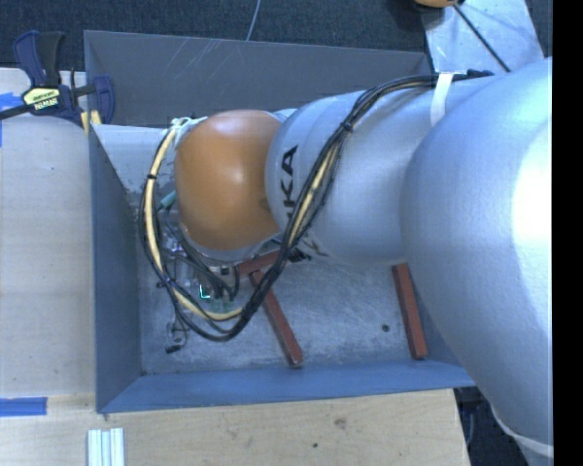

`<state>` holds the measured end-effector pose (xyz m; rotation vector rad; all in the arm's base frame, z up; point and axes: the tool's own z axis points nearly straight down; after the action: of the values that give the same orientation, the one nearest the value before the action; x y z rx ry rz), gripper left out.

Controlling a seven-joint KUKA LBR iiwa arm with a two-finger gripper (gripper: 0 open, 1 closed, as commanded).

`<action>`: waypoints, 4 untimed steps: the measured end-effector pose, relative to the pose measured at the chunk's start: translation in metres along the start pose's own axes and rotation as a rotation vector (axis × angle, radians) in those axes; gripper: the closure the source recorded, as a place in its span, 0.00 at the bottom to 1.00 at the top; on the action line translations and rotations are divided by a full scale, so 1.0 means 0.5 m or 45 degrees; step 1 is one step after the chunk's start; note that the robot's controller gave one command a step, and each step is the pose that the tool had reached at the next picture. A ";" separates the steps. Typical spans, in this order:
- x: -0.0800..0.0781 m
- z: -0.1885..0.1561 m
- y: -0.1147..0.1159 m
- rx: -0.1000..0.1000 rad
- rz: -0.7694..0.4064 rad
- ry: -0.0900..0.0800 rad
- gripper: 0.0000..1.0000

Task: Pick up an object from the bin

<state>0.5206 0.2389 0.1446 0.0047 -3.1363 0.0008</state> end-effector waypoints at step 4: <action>-0.098 0.077 -0.140 -0.002 -0.205 -0.013 0.00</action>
Offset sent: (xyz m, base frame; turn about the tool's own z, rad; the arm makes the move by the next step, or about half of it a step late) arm 0.0437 -0.0471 -0.0096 -0.4118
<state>0.5695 0.1691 0.1060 0.2582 -3.1355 -0.0022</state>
